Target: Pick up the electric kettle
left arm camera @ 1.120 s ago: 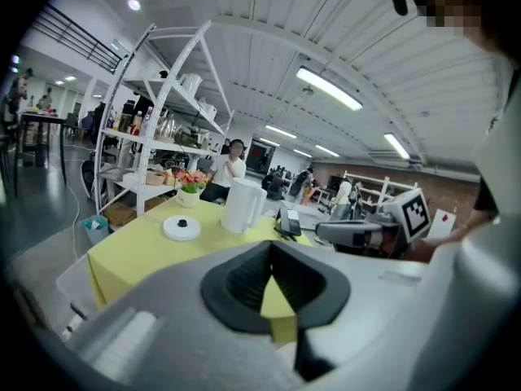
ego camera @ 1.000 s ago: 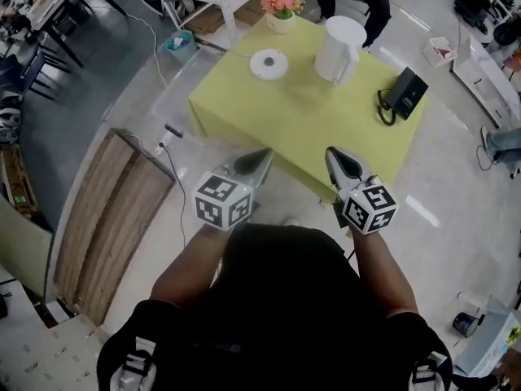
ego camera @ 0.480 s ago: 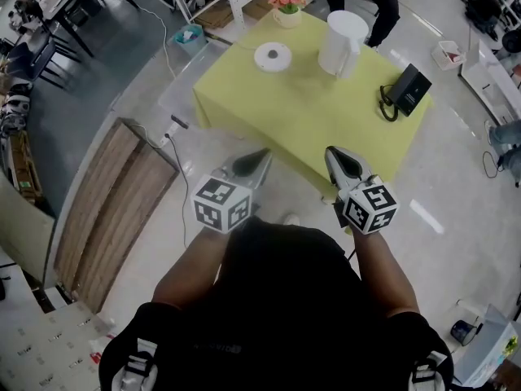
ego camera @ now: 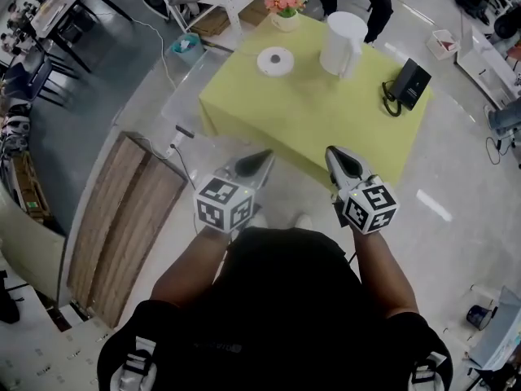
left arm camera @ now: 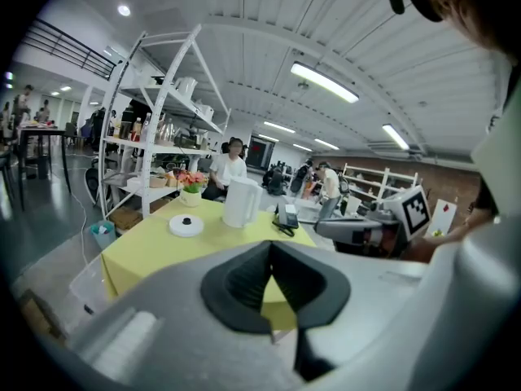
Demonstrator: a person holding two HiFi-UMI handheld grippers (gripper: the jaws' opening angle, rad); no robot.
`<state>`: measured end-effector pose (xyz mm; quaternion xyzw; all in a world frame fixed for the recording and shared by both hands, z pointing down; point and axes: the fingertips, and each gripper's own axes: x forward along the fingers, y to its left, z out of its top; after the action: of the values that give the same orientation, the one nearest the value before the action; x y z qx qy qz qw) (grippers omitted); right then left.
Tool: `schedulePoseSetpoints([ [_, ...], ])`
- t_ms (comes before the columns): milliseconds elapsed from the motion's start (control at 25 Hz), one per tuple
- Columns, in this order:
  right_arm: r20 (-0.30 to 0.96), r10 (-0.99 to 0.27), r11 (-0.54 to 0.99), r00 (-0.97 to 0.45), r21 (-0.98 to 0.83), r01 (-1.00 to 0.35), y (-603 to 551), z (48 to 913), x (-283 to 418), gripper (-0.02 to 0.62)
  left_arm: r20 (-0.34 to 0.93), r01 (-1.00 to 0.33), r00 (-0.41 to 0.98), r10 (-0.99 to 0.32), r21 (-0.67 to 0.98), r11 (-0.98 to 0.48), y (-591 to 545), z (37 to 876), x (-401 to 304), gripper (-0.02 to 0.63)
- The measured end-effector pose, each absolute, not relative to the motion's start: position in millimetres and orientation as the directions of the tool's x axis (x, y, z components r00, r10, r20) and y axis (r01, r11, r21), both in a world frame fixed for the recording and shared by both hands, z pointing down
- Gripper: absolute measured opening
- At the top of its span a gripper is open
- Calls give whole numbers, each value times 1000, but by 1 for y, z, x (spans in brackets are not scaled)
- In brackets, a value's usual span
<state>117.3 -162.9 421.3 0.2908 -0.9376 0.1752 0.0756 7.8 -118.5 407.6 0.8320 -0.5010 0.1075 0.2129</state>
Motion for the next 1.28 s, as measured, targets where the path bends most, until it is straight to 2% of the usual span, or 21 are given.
schedulePoseSetpoints([
  [480, 275, -564, 733, -779, -267, -625, -152, 424, 102, 3, 387, -846, 532, -753, 263, -463, -115, 411, -11, 2],
  [1280, 295, -564, 728, -772, -263, -633, -143, 427, 94, 3, 380, -844, 535, -755, 272, -462, -107, 412, -21, 2],
])
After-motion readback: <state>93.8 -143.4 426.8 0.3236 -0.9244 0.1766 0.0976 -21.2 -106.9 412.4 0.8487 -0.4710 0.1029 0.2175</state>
